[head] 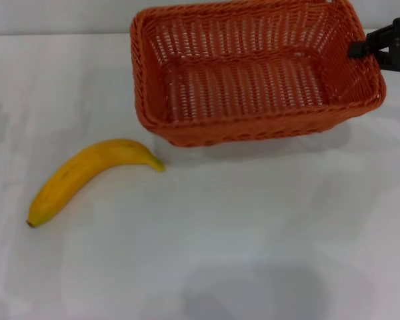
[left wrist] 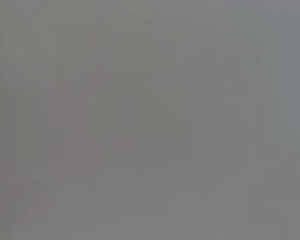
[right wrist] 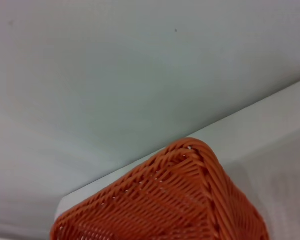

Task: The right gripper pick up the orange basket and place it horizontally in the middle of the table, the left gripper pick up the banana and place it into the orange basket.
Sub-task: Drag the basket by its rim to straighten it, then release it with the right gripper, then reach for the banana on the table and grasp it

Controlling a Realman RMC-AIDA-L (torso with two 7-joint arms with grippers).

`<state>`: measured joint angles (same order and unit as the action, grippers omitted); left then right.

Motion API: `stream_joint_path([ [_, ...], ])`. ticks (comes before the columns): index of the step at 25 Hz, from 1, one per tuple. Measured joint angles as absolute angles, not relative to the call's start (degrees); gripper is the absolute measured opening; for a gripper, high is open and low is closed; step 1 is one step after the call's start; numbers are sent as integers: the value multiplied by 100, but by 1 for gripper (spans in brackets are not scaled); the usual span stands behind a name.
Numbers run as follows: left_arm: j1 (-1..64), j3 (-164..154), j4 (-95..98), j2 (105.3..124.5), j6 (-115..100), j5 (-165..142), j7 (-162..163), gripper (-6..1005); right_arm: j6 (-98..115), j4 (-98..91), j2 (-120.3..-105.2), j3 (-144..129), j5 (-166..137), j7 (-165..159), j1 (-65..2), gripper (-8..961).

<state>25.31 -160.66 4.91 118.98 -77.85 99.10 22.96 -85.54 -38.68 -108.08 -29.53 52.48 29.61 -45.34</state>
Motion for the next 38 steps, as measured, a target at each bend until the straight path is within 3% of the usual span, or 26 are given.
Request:
stream_joint_path([
  [7, 2533, -16062, 485, 11900, -7783, 9911, 2303, 891, -8235, -3843, -10894, -2993, 5510, 3375, -4368, 238],
  [20, 2547, -15954, 414, 11883, -7769, 9924, 2303, 891, -8293, -4499, -11013, -3144, 5602, 3218, -3936, 636],
  [26, 2486, -15720, 413, 11904, -7811, 9926, 2303, 891, -8392, -5117, -11158, -3134, 5720, 3238, -3554, 720],
  [31, 2468, -15714, 473, 11929, -7790, 9913, 2303, 891, -7659, -5500, -11043, -3049, 6476, 4380, -3004, 674],
  [36, 2505, -15774, 488, 11917, -7595, 9667, 2536, 891, -6601, -5077, -11433, -2829, 8550, 7277, -2505, 628],
  [38, 2578, -15774, 416, 11889, -7369, 9452, 2908, 891, -6447, -4661, -11505, -2848, 9304, 8625, -2421, 620],
])
